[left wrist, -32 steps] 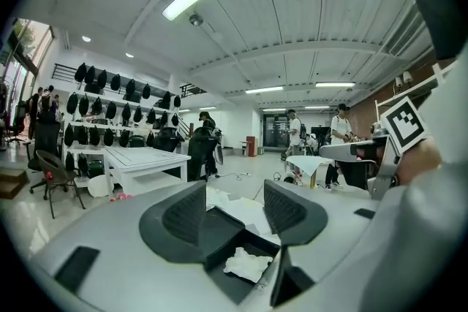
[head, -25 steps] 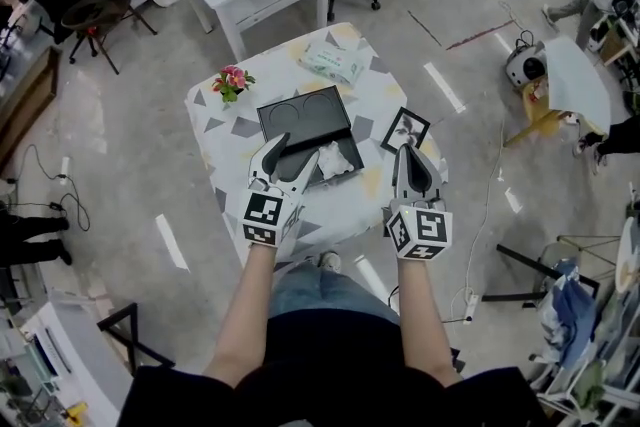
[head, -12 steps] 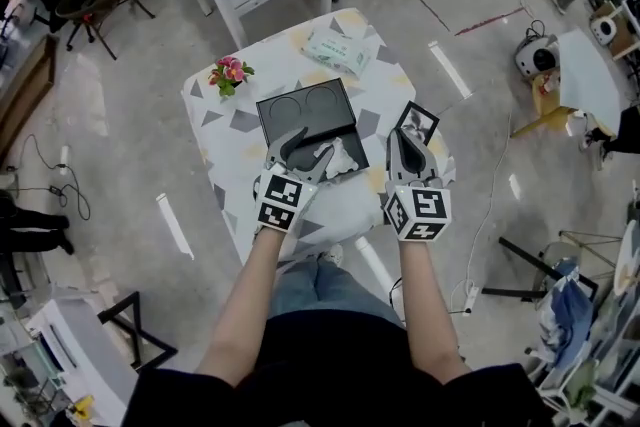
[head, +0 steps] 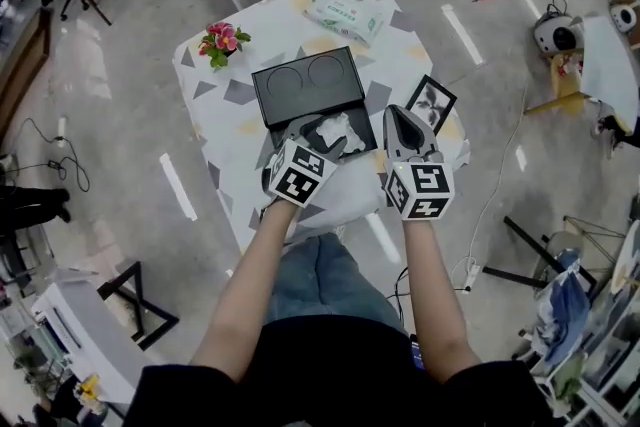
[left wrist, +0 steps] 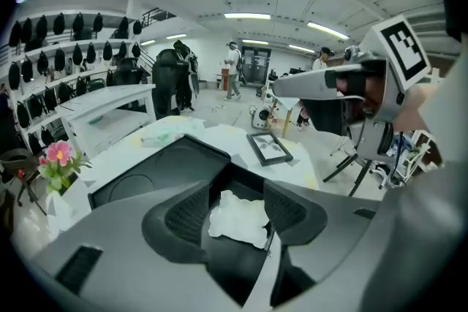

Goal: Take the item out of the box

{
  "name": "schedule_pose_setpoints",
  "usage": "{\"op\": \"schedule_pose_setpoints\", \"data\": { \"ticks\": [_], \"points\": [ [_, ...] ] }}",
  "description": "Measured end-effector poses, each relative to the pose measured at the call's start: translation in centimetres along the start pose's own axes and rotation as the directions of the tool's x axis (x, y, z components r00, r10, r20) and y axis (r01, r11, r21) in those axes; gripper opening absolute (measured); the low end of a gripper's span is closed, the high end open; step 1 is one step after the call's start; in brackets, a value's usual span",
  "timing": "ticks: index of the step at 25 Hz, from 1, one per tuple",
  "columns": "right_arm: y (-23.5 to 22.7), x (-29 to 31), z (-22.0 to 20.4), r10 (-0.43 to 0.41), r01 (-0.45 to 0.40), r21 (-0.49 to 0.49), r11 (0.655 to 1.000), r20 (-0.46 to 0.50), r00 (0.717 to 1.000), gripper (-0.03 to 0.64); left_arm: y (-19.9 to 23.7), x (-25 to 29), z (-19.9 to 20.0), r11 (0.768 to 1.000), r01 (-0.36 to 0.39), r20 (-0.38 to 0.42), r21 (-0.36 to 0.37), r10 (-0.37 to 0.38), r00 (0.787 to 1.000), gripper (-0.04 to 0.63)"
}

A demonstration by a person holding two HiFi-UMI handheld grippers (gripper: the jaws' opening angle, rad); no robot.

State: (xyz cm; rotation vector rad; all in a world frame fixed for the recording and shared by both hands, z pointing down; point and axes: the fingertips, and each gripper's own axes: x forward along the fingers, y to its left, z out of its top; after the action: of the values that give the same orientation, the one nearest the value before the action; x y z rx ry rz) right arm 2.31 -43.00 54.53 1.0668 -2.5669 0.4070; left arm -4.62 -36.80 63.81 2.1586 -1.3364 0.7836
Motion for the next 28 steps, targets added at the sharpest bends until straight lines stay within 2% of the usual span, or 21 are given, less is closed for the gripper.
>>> {"op": "schedule_pose_setpoints", "data": {
  "ticks": [5,9,14,16,19,28],
  "points": [
    [-0.6,1.1,-2.0,0.01,-0.011,-0.014,1.0,-0.042,0.999,0.003,-0.5,3.6,-3.0,0.998,0.051,-0.127,-0.02,-0.054,0.99,0.244],
    [-1.0,1.7,-3.1,0.016,-0.017,-0.019,1.0,-0.061,0.998,0.003,-1.0,6.0,-4.8,0.995,0.096,-0.209,-0.014,-0.096,0.973,0.244],
    [-1.4,2.2,-3.9,0.017,-0.019,-0.027,0.999,-0.085,0.996,0.003,-1.3,8.0,-6.5,0.991,0.132,-0.275,-0.024,-0.134,0.952,0.244],
    [-1.5,2.3,-4.0,0.015,-0.018,-0.031,0.999,-0.09,0.996,0.003,-1.2,8.5,-7.1,0.991,0.137,-0.307,-0.008,-0.133,0.943,0.242],
    [-1.5,2.3,-4.3,0.012,-0.015,-0.032,0.999,-0.097,0.995,0.003,-1.1,8.9,-7.6,0.99,0.142,-0.332,0.015,-0.129,0.934,0.234],
    [-1.8,2.5,-4.8,0.008,-0.011,-0.023,1.0,-0.109,0.994,0.003,-1.1,9.2,-7.7,0.988,0.15,-0.347,0.024,-0.133,0.929,0.132]
  ]
}}
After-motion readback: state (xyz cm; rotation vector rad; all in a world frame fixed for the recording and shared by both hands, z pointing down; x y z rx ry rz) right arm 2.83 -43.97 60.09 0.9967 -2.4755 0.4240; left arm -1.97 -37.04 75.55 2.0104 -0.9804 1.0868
